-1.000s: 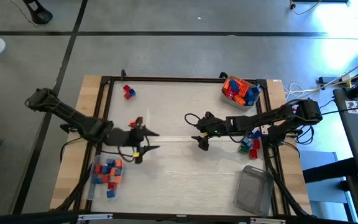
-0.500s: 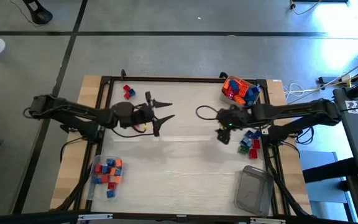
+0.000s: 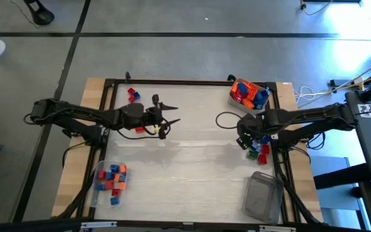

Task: Sort blocks by size
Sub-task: Put the blue game piece into the transparent bin

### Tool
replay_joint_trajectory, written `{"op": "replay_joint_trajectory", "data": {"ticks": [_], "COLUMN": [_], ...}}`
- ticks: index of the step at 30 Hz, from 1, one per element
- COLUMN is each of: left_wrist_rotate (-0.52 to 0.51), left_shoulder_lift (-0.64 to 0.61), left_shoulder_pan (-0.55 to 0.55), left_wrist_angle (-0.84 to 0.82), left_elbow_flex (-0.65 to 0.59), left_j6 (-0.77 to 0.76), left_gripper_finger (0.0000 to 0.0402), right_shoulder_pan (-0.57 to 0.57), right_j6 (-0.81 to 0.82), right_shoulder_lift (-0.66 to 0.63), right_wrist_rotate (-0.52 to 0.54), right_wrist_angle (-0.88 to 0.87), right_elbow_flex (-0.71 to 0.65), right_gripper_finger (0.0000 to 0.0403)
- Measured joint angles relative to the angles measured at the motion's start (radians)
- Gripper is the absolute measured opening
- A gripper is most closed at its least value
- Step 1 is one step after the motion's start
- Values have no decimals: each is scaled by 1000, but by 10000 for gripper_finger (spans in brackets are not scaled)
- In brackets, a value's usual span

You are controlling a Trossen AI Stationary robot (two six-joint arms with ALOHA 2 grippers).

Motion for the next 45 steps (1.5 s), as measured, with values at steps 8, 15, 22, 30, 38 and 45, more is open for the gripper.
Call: {"op": "replay_joint_trajectory", "data": {"ticks": [8, 15, 22, 30, 38, 45], "left_wrist_rotate": [0, 0, 0, 0, 0, 0], "left_shoulder_lift": [-1, -1, -1, -1, -1, -1], "left_shoulder_pan": [0, 0, 0, 0, 0, 0], "left_wrist_angle": [38, 48, 41, 48, 49, 49], "left_elbow_flex": [0, 0, 0, 0, 0, 0], "left_j6": [23, 15, -2, -1, -5, -7], "left_gripper_finger": [210, 210, 210, 210, 210, 210], "right_shoulder_pan": [0, 0, 0, 0, 0, 0], "right_j6": [14, 11, -5, -14, -12, -42], "right_shoulder_lift": [1, 1, 1, 1, 1, 1], "right_wrist_rotate": [-75, -82, -103, -94, -105, -109], "right_wrist_angle": [34, 75, 174, 247, 278, 270], "right_elbow_flex": [-143, -216, -292, -340, -383, -339], "right_gripper_finger": [239, 197, 179, 157, 94, 91]}}
